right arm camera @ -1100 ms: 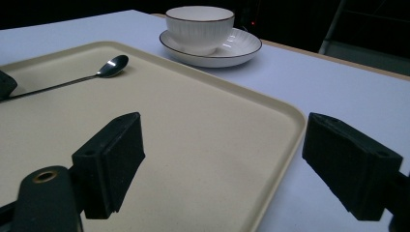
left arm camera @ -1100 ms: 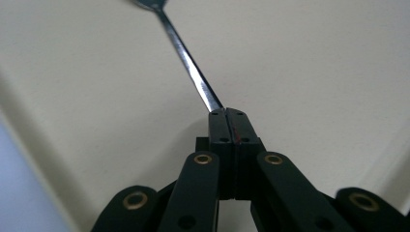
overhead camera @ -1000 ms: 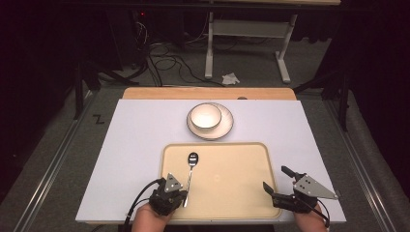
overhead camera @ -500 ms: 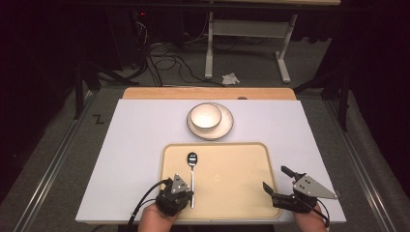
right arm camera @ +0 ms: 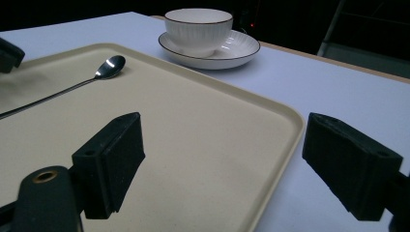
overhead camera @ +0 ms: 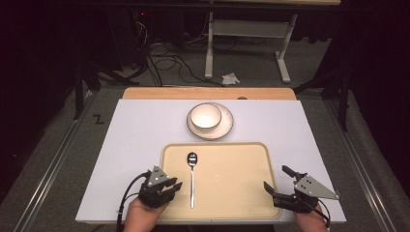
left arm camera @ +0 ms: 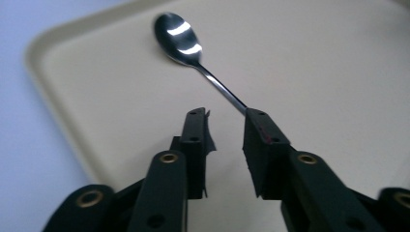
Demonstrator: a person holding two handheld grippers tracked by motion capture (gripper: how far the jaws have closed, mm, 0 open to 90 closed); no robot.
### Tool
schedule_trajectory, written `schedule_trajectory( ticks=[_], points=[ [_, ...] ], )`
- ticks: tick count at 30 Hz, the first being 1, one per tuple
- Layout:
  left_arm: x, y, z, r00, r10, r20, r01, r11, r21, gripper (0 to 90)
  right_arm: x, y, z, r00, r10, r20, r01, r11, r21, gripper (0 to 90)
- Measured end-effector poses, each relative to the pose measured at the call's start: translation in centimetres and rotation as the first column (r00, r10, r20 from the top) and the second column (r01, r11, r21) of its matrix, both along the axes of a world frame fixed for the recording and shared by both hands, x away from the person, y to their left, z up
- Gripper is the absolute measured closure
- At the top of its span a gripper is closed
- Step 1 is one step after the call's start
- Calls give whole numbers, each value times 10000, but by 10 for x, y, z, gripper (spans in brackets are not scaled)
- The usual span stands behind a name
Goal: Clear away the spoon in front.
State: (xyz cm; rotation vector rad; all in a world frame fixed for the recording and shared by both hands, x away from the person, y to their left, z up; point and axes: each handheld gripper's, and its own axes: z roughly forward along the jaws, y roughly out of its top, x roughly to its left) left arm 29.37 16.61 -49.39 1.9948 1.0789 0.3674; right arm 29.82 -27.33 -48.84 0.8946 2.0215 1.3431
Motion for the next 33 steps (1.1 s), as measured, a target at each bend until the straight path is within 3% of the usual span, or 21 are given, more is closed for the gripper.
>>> schedule_trajectory(
  ticks=[3,11,16,18,25,33],
  points=[
    [-1,19,5,9970,591,492,-592,9982,2,568,0,-1,0,10000,18,23,-18,10000,-2,158],
    [-9,68,9,9810,1558,1156,-1548,9878,-174,261,-1,-2,1,10000,-92,36,92,9999,78,156],
    [-19,95,6,9683,2138,1294,-2111,9769,-343,113,1,-3,0,9999,-119,-5,119,9999,51,156],
    [-19,98,5,9703,2153,1099,-2122,9764,-396,12,0,-3,1,9998,-177,-41,177,9998,86,155],
    [-19,94,7,9717,1978,1291,-1937,9801,-437,6,1,-1,0,9999,-171,-3,171,9998,-50,155],
    [-19,96,6,9695,2148,1177,-2103,9764,-497,7,1,-2,0,9999,-169,-2,169,9999,-16,155]
  ],
)
